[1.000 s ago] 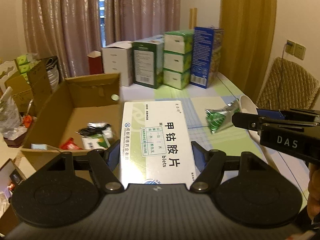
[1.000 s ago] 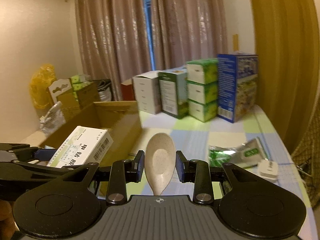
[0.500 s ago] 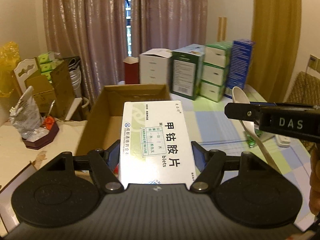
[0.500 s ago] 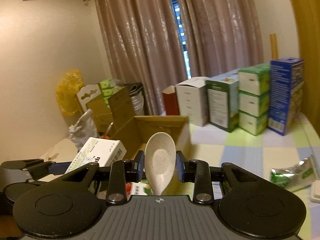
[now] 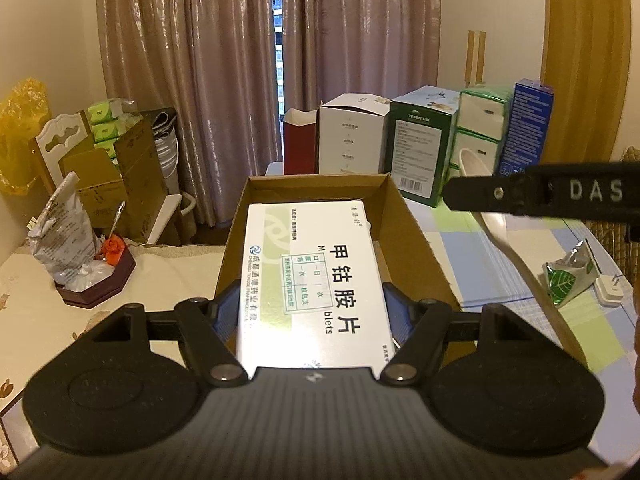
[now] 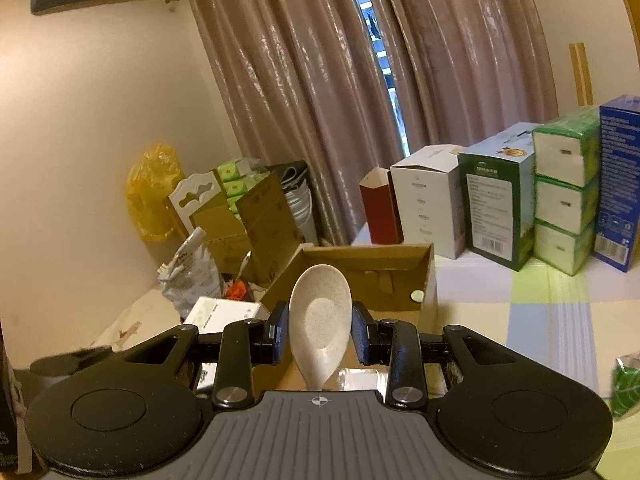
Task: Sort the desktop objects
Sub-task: 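Lower the medicine box into the cardboard box and open the left tool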
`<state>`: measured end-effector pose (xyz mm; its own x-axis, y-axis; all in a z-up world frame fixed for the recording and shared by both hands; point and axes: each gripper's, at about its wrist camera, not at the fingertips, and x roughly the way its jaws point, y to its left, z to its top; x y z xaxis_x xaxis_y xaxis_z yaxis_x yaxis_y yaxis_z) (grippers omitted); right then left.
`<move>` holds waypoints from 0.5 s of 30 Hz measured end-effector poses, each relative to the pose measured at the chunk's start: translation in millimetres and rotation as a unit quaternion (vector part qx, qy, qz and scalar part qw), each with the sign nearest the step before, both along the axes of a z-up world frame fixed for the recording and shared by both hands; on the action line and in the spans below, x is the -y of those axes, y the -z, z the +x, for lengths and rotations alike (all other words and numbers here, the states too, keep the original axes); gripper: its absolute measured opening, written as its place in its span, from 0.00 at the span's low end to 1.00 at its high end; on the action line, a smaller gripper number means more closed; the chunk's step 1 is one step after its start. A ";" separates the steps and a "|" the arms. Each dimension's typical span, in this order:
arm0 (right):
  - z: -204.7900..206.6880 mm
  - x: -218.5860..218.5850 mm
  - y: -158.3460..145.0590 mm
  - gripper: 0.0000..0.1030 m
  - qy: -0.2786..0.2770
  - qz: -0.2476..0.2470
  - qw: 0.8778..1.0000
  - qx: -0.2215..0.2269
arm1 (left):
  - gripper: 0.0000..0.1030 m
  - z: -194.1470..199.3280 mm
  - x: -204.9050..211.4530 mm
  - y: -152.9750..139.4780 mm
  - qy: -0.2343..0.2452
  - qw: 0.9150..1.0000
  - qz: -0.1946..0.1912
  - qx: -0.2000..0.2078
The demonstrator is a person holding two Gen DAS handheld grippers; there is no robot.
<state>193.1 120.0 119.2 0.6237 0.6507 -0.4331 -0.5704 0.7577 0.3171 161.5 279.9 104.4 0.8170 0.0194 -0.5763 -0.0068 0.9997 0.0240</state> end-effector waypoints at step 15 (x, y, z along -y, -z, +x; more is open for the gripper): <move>47.2 -19.1 34.3 0.29 0.021 0.016 0.998 -0.051 | 0.66 48.2 -18.9 39.0 0.001 1.000 -0.011 -0.029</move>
<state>240.3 139.1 84.9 0.6044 0.6399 -0.4745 -0.5023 0.7684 0.3965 209.7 298.8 65.3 0.7828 0.0038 -0.6222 -0.0032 1.0000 0.0021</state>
